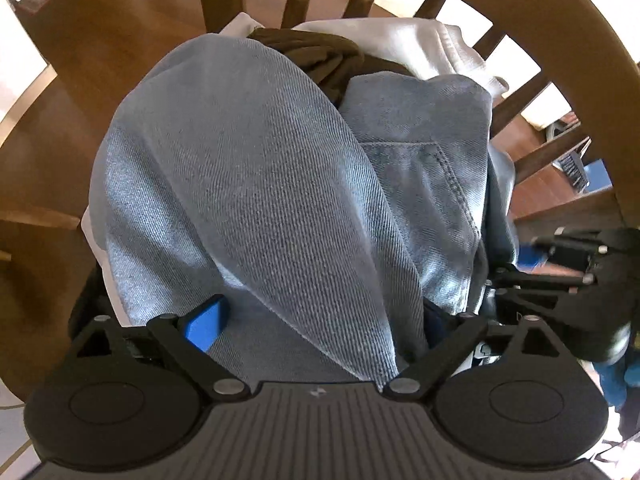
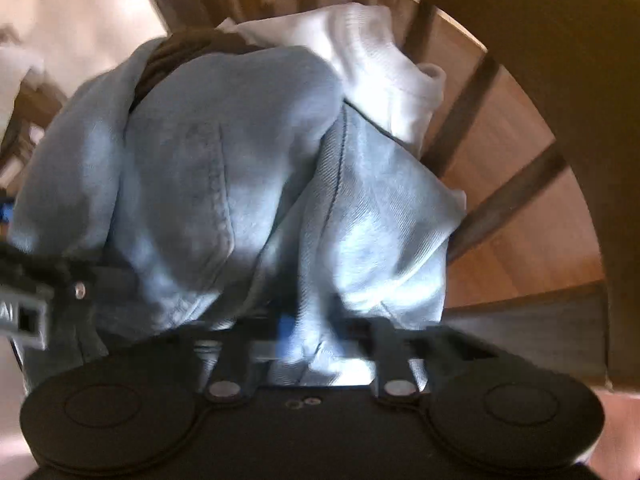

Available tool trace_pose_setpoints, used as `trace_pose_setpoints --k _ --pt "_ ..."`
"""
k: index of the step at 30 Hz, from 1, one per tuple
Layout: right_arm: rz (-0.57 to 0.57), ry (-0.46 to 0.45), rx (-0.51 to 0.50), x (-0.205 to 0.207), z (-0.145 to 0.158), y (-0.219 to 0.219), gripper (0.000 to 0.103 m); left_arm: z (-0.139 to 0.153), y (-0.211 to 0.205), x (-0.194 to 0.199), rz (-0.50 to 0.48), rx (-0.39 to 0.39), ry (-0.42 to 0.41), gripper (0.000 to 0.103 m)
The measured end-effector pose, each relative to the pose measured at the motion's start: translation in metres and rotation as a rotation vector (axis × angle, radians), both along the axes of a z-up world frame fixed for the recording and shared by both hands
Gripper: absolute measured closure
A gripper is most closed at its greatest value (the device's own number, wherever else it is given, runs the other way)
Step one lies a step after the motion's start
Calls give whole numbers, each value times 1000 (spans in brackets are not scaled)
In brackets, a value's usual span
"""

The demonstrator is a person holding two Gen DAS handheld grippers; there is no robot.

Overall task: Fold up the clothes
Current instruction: 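Grasp the light-blue jeans with the right gripper while the left gripper grasps the grey towel, then lift the jeans and towel from the chair and carry them onto the table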

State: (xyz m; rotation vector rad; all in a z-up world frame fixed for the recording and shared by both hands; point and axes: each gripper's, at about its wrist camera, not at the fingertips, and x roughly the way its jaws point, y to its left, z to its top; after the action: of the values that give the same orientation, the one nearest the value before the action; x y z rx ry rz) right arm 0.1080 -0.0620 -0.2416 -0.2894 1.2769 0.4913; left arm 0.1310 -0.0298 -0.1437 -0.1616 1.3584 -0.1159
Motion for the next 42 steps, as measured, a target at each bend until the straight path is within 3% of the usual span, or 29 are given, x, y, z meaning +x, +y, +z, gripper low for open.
trace_pose_setpoints --k 1,3,5,6,9,11,12,14,19,26,31,35,38,42 --pt "-1 0 23 -4 9 0 0 3 3 -2 2 -12 -9 26" --pt "-6 1 76 -13 28 -2 0 13 9 -8 7 -21 -32 62" --pt "-4 -2 137 -22 50 -3 0 26 21 -17 25 -43 -63 82" --pt "5 20 196 -28 63 -1 0 32 26 -21 35 -64 -75 86" --pt "49 88 352 -45 98 8 0 56 40 -35 41 -139 -113 90" --pt "98 108 389 -56 107 23 0 78 41 -46 6 -178 -170 91" --pt "120 104 403 -63 113 31 0 87 39 -50 -7 -161 -197 92" --pt "142 83 423 -66 128 39 0 103 39 -59 -21 -139 -243 92" --pt "164 52 520 -69 165 38 0 133 72 -76 60 -202 -303 92" --pt "289 -68 643 -71 244 72 0 237 94 -111 58 -145 -494 92" --pt "456 -120 750 -93 311 116 0 313 146 -159 159 -110 -610 92" --pt "632 -137 791 -134 343 180 0 350 195 -220 277 -28 -680 93" --pt "759 -140 806 -171 357 232 0 359 236 -276 384 34 -702 93" --pt "886 -84 781 -242 346 307 0 344 299 -354 535 100 -679 92"
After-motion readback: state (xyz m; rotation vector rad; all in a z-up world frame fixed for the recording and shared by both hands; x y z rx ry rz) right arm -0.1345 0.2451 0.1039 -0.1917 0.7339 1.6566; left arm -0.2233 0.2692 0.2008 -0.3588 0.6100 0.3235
